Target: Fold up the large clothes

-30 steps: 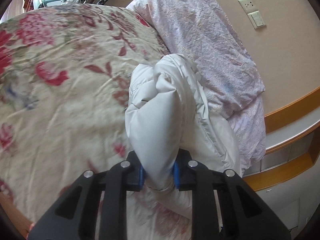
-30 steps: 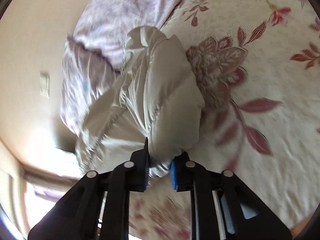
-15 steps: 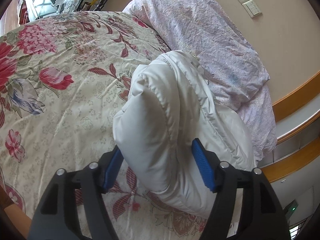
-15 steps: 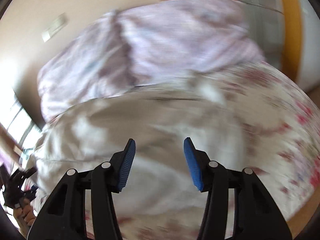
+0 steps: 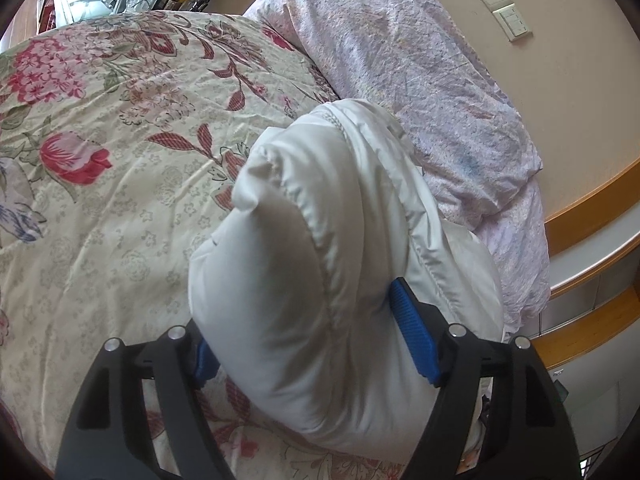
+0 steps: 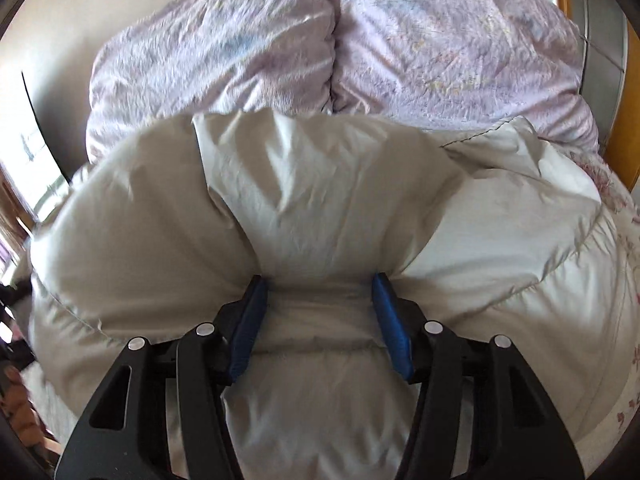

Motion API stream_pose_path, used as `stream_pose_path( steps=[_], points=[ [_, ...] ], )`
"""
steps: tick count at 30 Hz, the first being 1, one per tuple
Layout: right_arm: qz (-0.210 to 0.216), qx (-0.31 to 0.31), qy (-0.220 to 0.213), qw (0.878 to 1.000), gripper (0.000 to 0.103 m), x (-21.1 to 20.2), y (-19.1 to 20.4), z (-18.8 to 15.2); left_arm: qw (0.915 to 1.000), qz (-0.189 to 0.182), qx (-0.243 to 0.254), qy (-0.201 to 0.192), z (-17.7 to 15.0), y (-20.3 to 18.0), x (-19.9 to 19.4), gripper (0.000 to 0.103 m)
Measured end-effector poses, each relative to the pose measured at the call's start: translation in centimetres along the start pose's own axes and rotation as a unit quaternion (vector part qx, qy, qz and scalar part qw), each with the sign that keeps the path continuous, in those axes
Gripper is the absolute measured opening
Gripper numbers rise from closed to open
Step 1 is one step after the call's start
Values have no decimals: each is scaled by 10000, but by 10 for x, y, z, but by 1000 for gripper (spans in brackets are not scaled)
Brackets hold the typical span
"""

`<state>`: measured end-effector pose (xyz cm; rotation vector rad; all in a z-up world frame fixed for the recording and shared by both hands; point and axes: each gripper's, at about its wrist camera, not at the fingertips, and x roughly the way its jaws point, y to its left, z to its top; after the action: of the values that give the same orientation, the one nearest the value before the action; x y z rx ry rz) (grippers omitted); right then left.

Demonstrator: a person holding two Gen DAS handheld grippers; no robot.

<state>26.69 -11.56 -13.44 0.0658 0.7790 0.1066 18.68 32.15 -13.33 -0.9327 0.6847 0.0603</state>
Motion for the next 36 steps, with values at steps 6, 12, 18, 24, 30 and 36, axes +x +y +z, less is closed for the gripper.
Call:
stream_pose_path(
  steps=[6, 12, 18, 24, 30, 36],
  points=[
    [-209, -119, 71, 9997, 57, 10, 10, 0, 9999, -120, -88, -28, 7, 1, 7, 71],
    [-282, -86, 57, 9995, 57, 12, 12, -1, 9998, -169, -57, -48, 13, -4, 9, 59],
    [-349, -29, 18, 9994, 57, 11, 13, -2, 9984, -111, 524, -194, 15, -33, -4, 36],
    [-341, -19, 9, 9994, 57, 11, 13, -3, 9932, -296, 1072, -349, 16, -75, -22, 33],
    [-332, -8, -1, 9994, 57, 11, 13, -2, 9821, -603, 1720, -467, 5, -132, -38, 32],
    [-305, 48, 17, 9995, 57, 8, 13, 0, 9673, -806, 2349, -520, -19, -186, -44, 32]
  ],
)
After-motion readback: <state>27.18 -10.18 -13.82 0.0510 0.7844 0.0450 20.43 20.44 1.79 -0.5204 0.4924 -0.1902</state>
